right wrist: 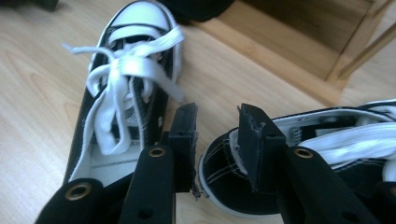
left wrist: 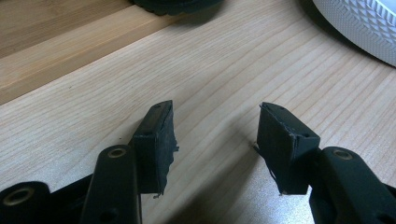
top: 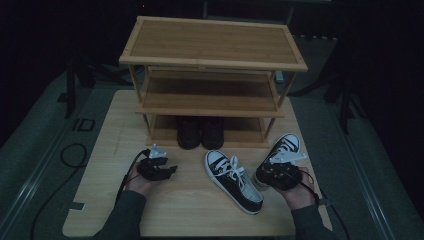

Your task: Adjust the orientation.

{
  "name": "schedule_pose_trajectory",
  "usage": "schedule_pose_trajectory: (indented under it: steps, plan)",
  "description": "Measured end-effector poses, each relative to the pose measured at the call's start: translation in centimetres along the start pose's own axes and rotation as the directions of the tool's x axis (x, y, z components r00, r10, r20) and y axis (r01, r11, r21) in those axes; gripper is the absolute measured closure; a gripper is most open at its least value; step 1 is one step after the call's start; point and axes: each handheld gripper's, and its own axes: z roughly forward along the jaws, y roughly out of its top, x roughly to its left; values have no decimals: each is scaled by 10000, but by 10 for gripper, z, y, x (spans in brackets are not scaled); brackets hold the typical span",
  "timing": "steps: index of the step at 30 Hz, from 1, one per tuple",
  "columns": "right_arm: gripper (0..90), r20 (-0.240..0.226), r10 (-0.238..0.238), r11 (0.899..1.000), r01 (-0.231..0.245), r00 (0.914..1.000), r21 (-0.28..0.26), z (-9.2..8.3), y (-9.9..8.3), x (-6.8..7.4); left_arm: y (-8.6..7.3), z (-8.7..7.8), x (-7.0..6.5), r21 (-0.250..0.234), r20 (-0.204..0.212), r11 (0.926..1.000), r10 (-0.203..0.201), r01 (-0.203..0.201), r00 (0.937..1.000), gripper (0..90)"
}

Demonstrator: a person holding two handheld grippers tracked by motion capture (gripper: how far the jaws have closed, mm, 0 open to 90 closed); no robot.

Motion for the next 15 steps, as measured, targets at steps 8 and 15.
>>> schedule_pose_trajectory:
  steps: [8,15]
  plan:
    - [663,157,136,9985,-144,9998,520,9,1,-8,0,0,0,2,42,10000,-11,11,10000,467]
    - [729,-13,247,9962,-245,9997,833,22,-7,-9,0,0,0,2,38,10000,11,-11,10000,464]
